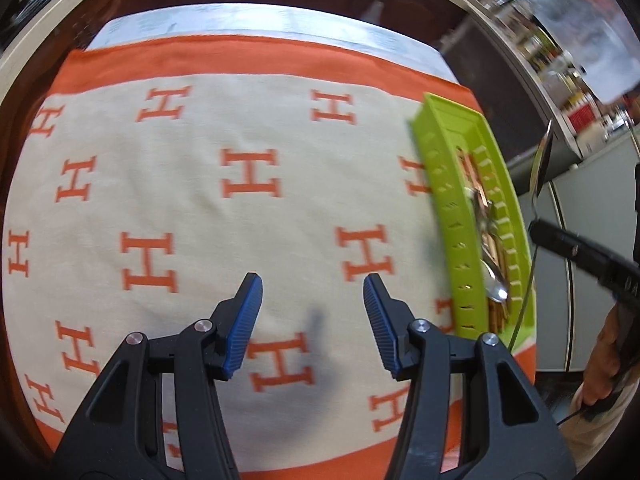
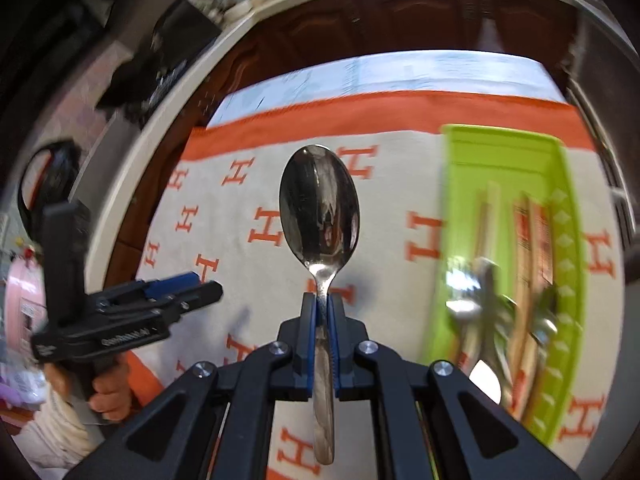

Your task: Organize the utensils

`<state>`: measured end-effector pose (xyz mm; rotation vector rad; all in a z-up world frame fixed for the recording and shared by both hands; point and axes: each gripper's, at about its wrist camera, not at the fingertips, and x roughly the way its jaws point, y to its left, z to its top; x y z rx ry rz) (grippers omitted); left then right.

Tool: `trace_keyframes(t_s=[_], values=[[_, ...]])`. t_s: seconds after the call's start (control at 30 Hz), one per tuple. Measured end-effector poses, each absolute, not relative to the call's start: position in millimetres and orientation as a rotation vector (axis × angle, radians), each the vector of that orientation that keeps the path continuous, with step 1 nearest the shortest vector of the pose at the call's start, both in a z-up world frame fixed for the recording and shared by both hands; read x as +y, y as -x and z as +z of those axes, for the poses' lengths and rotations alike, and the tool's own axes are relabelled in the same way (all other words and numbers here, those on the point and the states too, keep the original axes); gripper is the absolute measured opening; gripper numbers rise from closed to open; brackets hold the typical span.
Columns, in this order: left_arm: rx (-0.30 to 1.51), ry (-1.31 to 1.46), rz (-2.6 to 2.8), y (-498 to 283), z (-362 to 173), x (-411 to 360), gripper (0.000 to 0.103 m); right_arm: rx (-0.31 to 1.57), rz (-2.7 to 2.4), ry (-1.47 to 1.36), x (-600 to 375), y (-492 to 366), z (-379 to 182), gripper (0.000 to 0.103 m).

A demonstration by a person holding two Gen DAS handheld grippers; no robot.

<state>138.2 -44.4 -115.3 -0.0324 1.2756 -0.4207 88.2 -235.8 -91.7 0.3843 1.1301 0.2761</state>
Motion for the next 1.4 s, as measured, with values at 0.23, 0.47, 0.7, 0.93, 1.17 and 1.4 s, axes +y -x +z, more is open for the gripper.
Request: trace_keyframes(t_s=[0.23, 0.47, 0.7, 0.93, 1.17, 1.4], values=[[1.262, -0.026, -0.446, -126, -106, -83, 0.049, 1.110, 0.127, -0.382, -294, -69, -77, 0.005], [1.192, -0.084, -0.405, -126, -87, -101, 0.059, 1.193, -0.039, -0.251, -314, -91, -111, 0.006], [1.162, -0.107, -0.313, -131, -83, -94, 0.086, 1.220, -0.073, -0.223, -314, -104, -128, 0.007], [1.162, -0.097, -0.262, -125, -86, -82, 0.086, 1.164, -0.019, -0.241, -298, -87, -109, 0.013], [1.126, -0.060, -0.224, -104, -78, -65, 0.086, 1.114, 0.002, -0.326, -293, -63, -98, 0.030], [1.049, -0.037, -0.190, -72, -56, -43, 0.086, 1.093, 0.017, -0.342, -277, -37, -93, 0.031]])
